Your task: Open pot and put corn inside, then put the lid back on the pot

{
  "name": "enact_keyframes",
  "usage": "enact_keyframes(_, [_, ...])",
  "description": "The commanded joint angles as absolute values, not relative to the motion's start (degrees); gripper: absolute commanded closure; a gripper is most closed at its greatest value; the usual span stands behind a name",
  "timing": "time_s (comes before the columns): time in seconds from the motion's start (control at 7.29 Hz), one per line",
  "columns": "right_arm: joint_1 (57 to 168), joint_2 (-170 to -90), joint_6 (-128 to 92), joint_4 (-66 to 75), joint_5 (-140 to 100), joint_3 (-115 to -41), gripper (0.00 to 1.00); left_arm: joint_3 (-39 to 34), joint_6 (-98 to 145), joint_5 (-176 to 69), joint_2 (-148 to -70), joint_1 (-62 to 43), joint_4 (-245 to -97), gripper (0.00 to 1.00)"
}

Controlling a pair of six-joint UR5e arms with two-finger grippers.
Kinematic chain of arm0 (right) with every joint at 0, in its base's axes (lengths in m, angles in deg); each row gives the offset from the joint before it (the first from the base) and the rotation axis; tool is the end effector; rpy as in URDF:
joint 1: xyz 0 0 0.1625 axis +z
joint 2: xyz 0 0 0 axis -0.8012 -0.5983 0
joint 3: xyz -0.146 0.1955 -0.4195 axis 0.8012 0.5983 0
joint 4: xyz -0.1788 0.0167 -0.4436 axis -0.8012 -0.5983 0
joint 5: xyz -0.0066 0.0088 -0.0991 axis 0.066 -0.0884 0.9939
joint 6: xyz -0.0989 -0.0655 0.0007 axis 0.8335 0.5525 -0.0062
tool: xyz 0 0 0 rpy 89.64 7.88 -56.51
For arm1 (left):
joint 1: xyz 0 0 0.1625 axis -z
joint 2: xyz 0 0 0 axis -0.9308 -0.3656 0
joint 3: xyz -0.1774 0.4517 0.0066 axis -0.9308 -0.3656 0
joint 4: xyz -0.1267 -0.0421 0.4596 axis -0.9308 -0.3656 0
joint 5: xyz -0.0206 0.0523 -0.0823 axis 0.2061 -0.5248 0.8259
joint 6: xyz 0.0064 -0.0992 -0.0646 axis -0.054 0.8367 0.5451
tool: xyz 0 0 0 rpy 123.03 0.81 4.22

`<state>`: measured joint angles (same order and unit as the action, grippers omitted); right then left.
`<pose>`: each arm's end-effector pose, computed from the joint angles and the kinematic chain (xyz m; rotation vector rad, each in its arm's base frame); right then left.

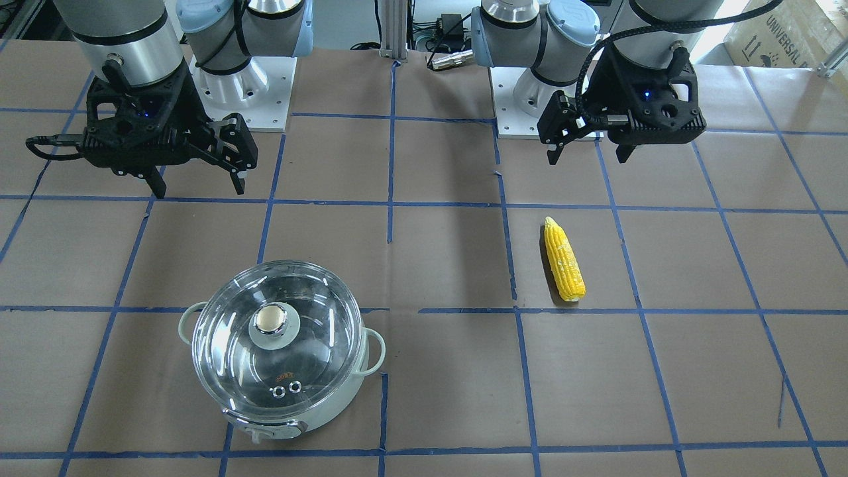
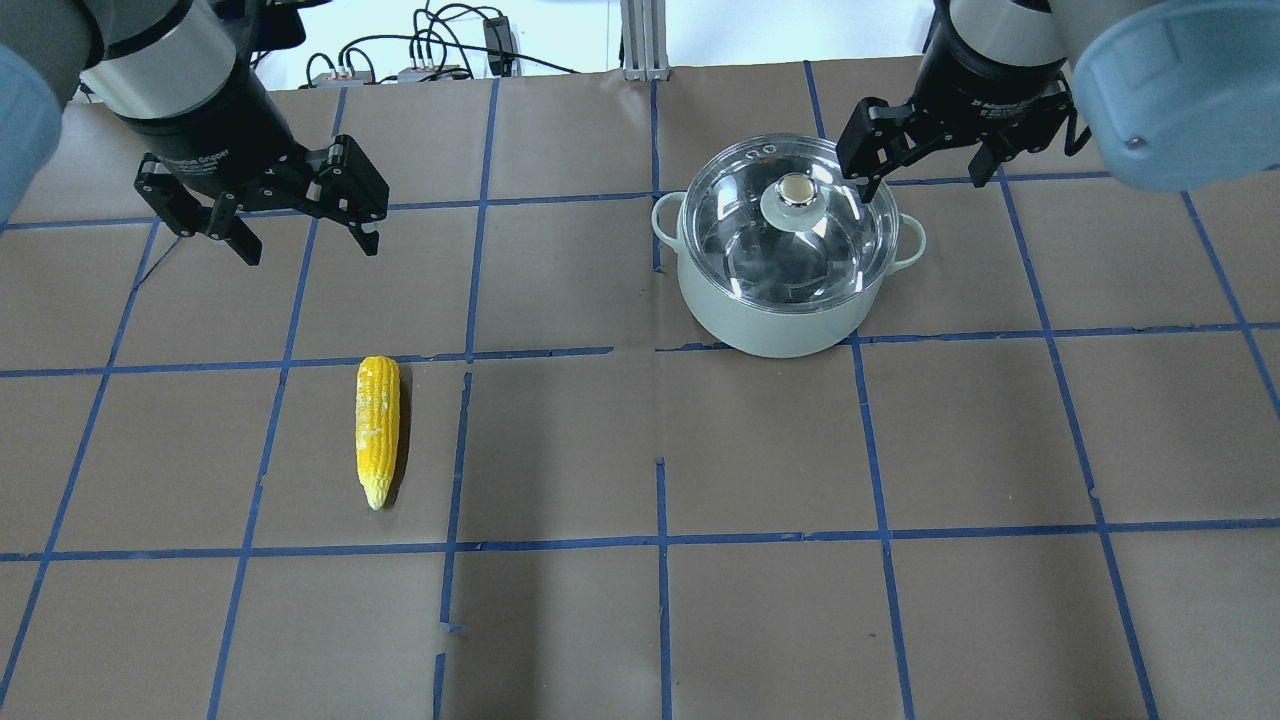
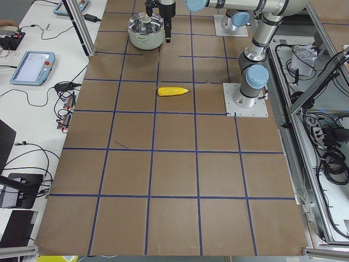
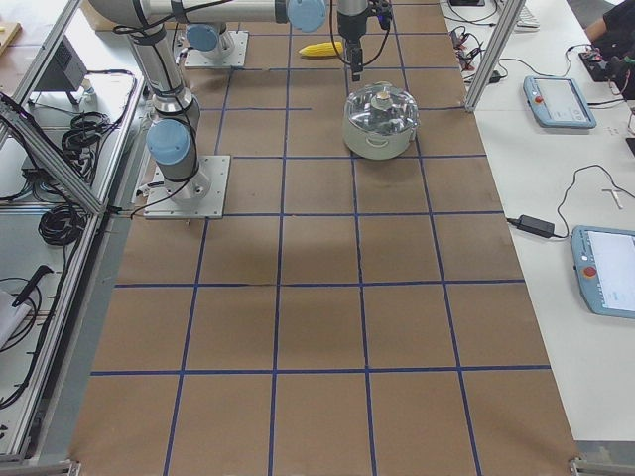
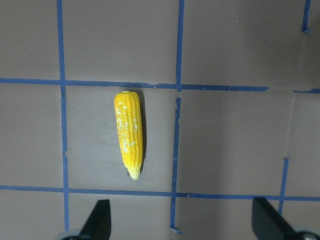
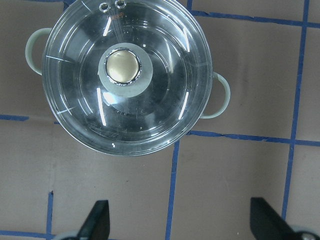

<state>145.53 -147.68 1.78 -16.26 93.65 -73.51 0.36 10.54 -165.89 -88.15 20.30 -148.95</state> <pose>0.1559 -0.5850 0.5362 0.1526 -3.1240 0.1847 -0.1209 -0.5499 0.5522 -0.0751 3.1283 0.0290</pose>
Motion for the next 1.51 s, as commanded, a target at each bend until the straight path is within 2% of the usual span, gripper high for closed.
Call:
enact_keyframes(0.0, [146.23,-143.34,1.43,-15.7,93.5,-69.92,0.0,0.27,10.52,-165.89,-88.0,20.3,-149.1,0.0])
enact_keyframes(0.27, [148.24,-137.19,1.43,-16.14,93.32,-65.17,0.01,0.19,10.43,-165.89,-88.34,20.3,-149.02,0.0])
enact_keyframes(0.69, [149.23,-131.9,1.35,-21.03,93.23,-64.01,0.01,-0.43,10.17,-165.89,-89.57,20.21,-149.19,0.0])
enact_keyframes(0.96, [149.23,-128.82,0.82,-21.85,93.32,-64.01,0.01,-8.11,4.48,-165.8,-90.27,17.5,-145.45,0.0])
enact_keyframes(1.1, [149.23,-127.94,0.3,-22.12,93.24,-64.1,0.02,-12.17,3.67,-165.89,-91.41,16.1,-135.84,0.0])
enact_keyframes(1.37, [149.31,-127.14,-0.24,-22.03,93.23,-64.89,0.04,-17.81,2.88,-165.98,-93.52,13.54,-131.45,0.0])
